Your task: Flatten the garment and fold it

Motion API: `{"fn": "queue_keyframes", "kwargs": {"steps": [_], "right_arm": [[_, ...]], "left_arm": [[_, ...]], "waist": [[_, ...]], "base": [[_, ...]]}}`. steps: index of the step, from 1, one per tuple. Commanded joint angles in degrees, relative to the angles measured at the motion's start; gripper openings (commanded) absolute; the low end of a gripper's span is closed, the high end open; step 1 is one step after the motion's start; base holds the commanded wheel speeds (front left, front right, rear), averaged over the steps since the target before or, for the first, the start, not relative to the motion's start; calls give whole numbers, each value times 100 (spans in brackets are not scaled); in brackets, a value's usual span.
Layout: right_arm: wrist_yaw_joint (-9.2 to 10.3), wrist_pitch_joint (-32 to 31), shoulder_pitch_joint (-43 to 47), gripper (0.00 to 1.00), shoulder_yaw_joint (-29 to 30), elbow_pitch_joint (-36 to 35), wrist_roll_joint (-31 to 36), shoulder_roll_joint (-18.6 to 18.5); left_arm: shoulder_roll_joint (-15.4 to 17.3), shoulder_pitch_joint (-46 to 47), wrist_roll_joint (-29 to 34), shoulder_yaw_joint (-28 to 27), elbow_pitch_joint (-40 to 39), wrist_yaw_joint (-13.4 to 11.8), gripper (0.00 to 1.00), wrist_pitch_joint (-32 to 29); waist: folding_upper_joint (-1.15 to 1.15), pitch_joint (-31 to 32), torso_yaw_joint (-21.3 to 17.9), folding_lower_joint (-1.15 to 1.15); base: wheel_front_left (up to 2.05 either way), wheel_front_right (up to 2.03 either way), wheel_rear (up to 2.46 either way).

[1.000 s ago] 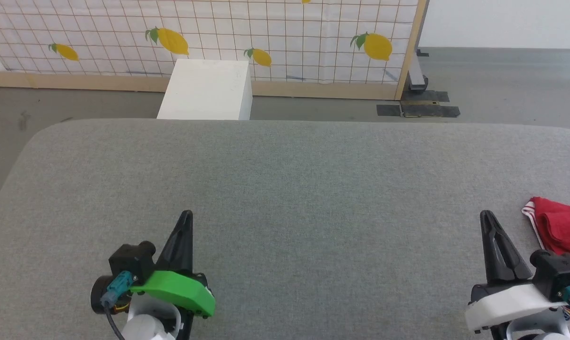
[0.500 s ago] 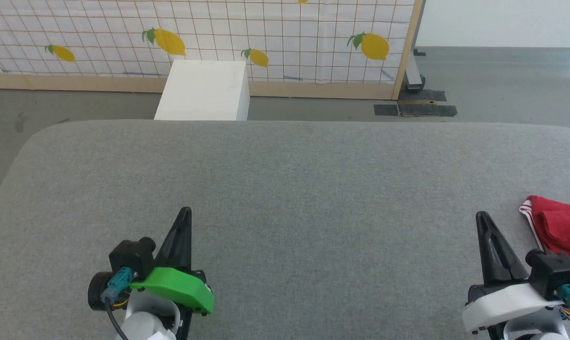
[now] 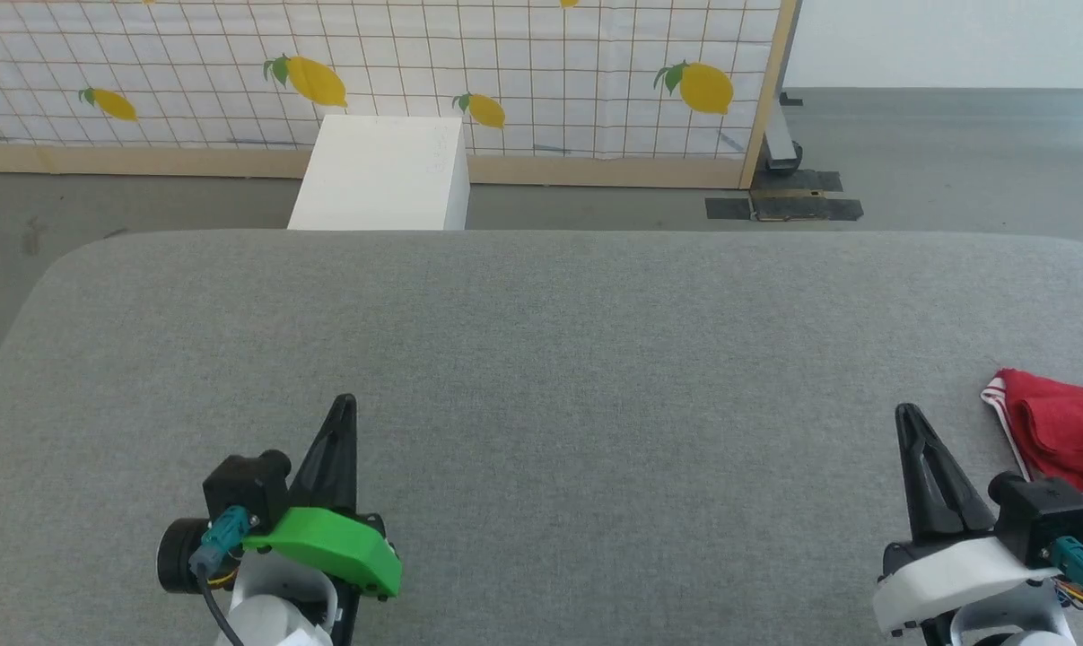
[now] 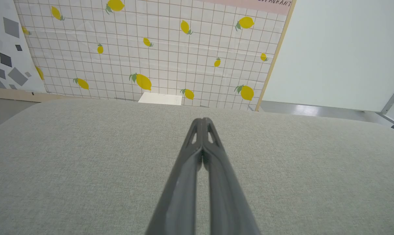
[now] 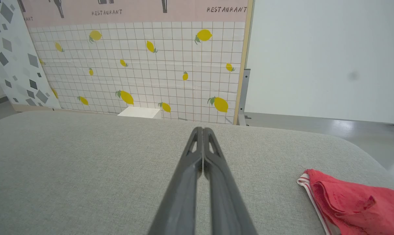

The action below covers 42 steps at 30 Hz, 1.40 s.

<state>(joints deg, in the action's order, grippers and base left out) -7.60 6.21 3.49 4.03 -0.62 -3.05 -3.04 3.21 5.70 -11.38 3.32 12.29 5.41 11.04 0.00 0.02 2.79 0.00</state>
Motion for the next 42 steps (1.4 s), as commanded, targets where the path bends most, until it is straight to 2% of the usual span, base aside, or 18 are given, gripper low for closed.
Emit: {"fn": "queue_keyframes", "kwargs": {"steps": [1,42], "right_arm": [[3,-22,-89,0,-20,14,44,4],[6,-289,-205,0,-190,35,160,10]], "left_arm": [[-8,-93,107,-21,-52,-31,0,-35],[-20,-305,566,-159,-576,-258,0,-511]], "waist": [[0,0,-4,0],[0,-1,-127,0]], "base": [[0,0,0],[0,0,0]]}}
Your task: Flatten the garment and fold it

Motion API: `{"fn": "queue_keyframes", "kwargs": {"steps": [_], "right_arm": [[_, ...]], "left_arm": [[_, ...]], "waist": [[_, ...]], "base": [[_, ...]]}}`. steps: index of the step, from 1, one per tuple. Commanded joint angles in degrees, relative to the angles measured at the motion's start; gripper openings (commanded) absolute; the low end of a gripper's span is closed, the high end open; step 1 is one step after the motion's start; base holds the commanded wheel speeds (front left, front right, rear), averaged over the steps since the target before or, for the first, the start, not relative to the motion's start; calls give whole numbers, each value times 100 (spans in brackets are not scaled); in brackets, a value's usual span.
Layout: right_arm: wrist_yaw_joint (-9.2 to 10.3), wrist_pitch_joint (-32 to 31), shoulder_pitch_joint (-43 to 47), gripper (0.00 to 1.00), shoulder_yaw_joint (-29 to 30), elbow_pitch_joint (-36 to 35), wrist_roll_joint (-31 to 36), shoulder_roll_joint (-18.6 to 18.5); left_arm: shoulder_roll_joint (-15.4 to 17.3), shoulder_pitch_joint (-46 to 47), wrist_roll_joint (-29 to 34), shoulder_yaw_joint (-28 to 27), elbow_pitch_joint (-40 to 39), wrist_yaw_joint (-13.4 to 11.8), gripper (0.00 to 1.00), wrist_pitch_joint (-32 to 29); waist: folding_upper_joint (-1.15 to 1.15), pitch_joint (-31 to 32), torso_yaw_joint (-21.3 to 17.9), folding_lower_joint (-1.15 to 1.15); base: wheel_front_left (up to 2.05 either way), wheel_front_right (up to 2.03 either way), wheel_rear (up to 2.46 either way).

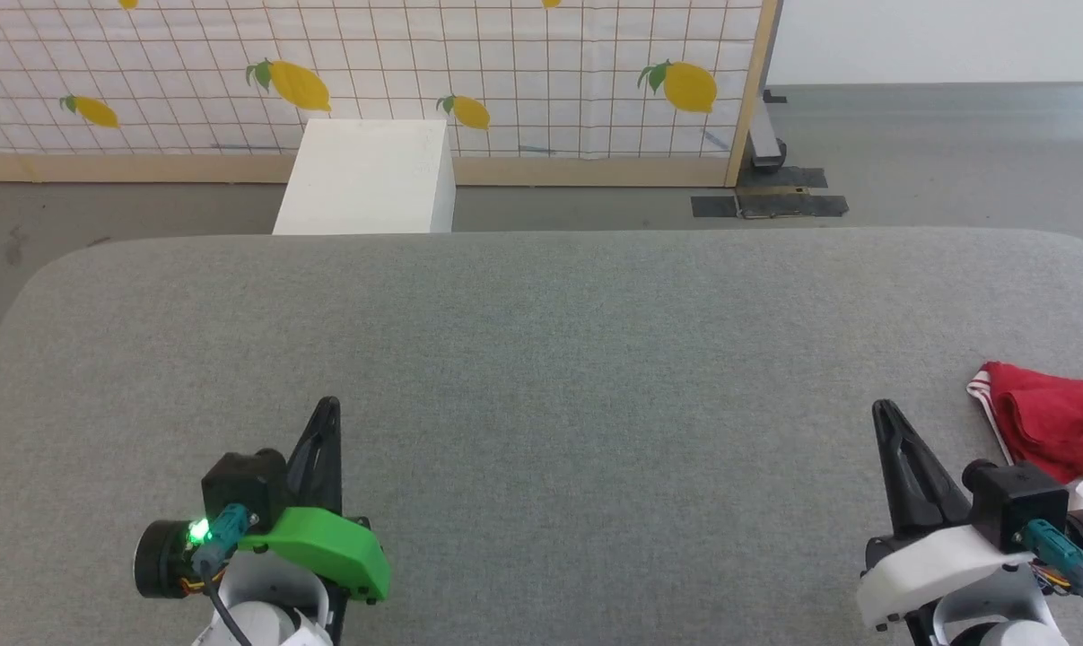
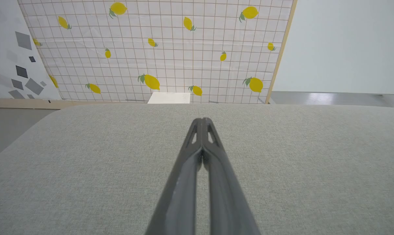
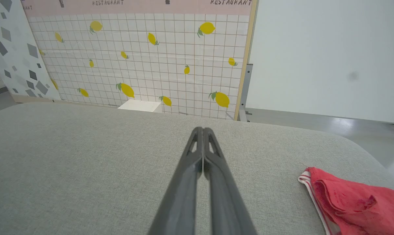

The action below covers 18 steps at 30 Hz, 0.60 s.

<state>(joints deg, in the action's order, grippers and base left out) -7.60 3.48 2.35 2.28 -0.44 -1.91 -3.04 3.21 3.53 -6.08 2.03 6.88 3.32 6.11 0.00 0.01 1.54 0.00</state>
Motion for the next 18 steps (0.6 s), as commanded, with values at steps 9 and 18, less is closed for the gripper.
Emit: {"fn": "queue_keyframes", "kwargs": {"steps": [9,18], "right_arm": [[7,-74,-116,0,-53,22,72,11],[8,-133,-142,0,-91,27,97,12]], "left_arm": [[-22,-135,138,-60,-151,-100,0,-124],[-25,-182,239,-91,-267,-150,0,-229]], "waist": [[0,0,-28,0],[0,0,-55,0]], "base": [[0,0,0],[0,0,0]]}}
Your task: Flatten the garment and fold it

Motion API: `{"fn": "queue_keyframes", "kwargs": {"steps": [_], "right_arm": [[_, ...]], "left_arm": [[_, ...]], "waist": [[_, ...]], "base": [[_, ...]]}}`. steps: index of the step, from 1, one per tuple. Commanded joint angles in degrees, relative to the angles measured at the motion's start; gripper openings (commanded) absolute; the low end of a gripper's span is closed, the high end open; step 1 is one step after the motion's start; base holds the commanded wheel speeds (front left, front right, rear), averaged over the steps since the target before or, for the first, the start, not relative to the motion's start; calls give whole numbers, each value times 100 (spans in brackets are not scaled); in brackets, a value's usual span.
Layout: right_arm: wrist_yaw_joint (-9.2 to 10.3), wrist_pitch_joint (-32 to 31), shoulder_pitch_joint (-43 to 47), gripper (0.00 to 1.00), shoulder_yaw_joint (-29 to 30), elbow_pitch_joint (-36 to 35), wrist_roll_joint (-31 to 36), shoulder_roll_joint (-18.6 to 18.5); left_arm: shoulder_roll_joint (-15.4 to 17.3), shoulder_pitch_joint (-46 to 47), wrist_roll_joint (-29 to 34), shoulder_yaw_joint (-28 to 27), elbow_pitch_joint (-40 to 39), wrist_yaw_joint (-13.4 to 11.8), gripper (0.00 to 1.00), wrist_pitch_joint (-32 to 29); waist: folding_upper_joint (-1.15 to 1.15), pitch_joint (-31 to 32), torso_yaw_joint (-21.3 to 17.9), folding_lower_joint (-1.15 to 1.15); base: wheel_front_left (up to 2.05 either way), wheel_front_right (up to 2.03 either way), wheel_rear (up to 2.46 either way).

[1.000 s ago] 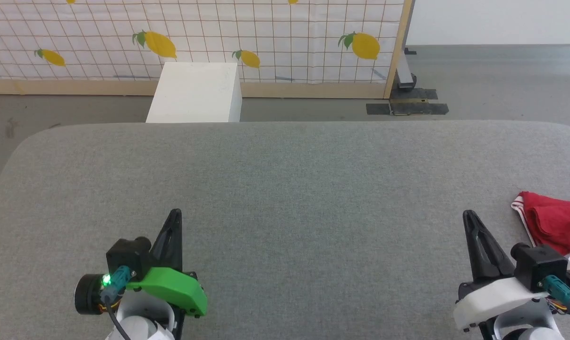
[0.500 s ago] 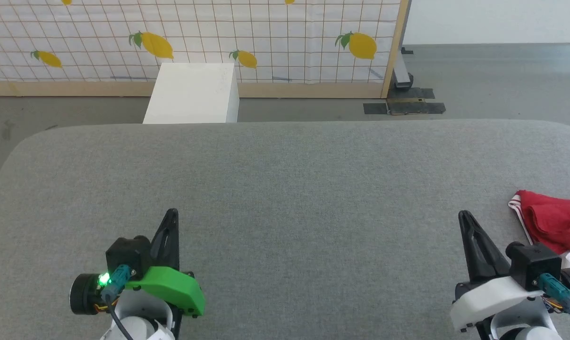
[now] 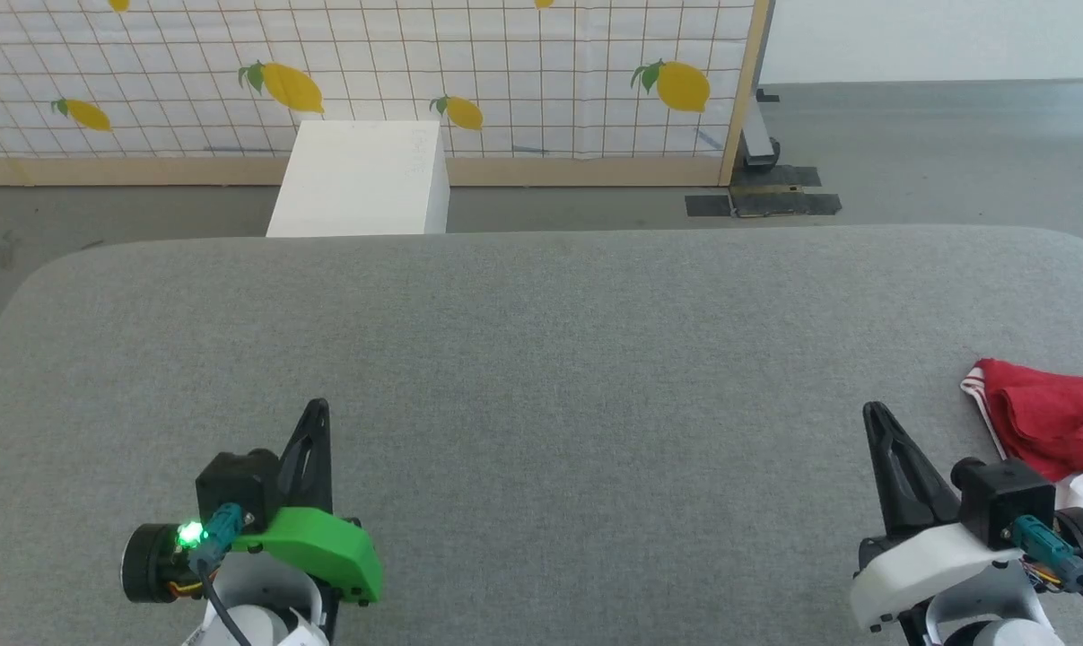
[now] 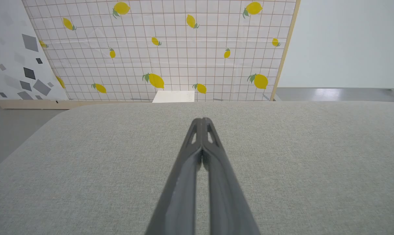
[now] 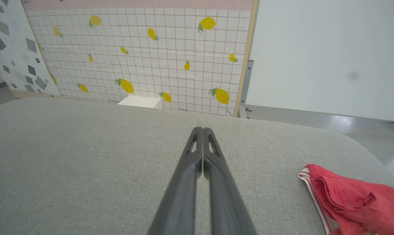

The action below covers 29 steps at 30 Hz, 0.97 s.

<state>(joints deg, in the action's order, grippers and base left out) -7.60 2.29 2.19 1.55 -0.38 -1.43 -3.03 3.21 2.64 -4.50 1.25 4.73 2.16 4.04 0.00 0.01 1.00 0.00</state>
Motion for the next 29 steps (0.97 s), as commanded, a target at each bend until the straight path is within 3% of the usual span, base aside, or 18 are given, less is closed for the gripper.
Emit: {"fn": "queue_keyframes", "kwargs": {"steps": [1,29], "right_arm": [[8,-20,-128,0,-22,21,53,11],[11,-209,-210,0,-143,36,135,15]], "left_arm": [[-25,-98,91,-16,-63,-38,0,-32],[-33,-248,416,-114,-434,-199,0,-368]], "waist": [[0,0,-4,0],[0,-1,-91,0]], "base": [[0,0,0],[0,0,0]]}}
